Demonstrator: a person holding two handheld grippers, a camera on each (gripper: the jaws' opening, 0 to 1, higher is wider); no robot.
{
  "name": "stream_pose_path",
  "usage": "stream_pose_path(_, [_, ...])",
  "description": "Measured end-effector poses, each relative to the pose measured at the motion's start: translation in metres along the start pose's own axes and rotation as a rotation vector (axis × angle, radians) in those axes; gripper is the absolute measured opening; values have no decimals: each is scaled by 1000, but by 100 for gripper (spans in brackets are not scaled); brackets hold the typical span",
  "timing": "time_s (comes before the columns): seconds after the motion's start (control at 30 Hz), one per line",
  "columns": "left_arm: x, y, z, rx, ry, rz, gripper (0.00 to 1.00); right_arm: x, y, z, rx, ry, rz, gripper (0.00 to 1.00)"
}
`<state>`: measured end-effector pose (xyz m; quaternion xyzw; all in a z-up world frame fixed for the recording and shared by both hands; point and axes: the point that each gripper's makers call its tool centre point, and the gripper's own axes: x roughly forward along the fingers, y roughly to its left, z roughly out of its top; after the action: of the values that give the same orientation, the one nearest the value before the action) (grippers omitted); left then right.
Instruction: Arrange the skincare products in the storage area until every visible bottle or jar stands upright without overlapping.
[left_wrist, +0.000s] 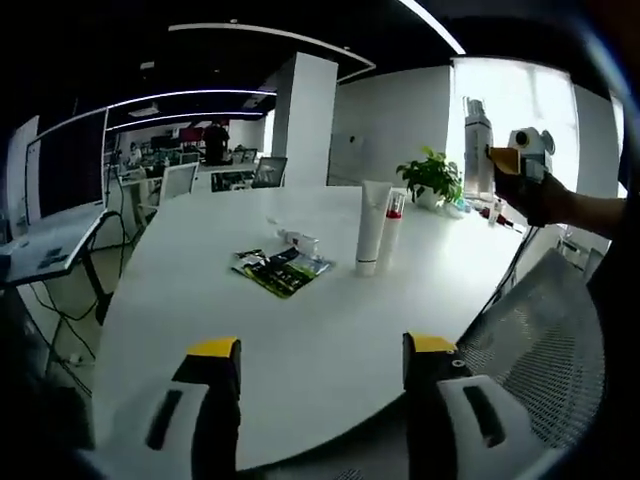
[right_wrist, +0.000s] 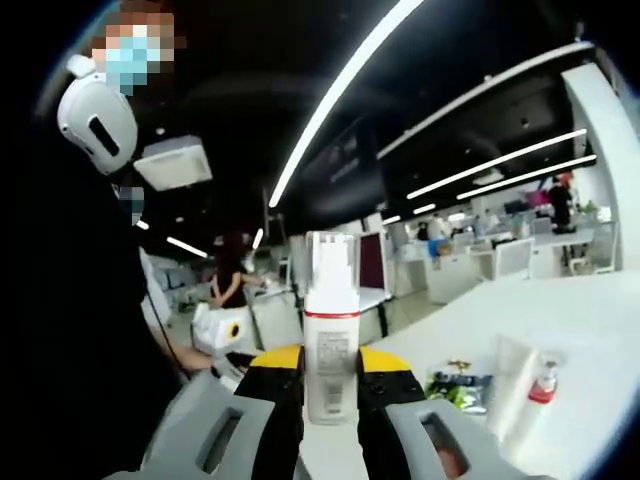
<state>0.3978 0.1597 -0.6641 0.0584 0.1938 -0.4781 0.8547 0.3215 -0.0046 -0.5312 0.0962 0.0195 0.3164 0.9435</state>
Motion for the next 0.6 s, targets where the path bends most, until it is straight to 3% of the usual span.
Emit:
stream_pose_path(0.07, [0, 0, 0, 2, -6, -6, 58, -1, -5, -2, -6, 1, -6, 11])
stream_pose_path(0.17, [1, 1, -6, 5, 32, -3, 52, -2, -12, -7, -21, 20, -9, 11])
stream_pose_path(0.6, [1, 3, -10, -19, 47, -18, 47, -29, -53, -25, -53, 78, -91, 11])
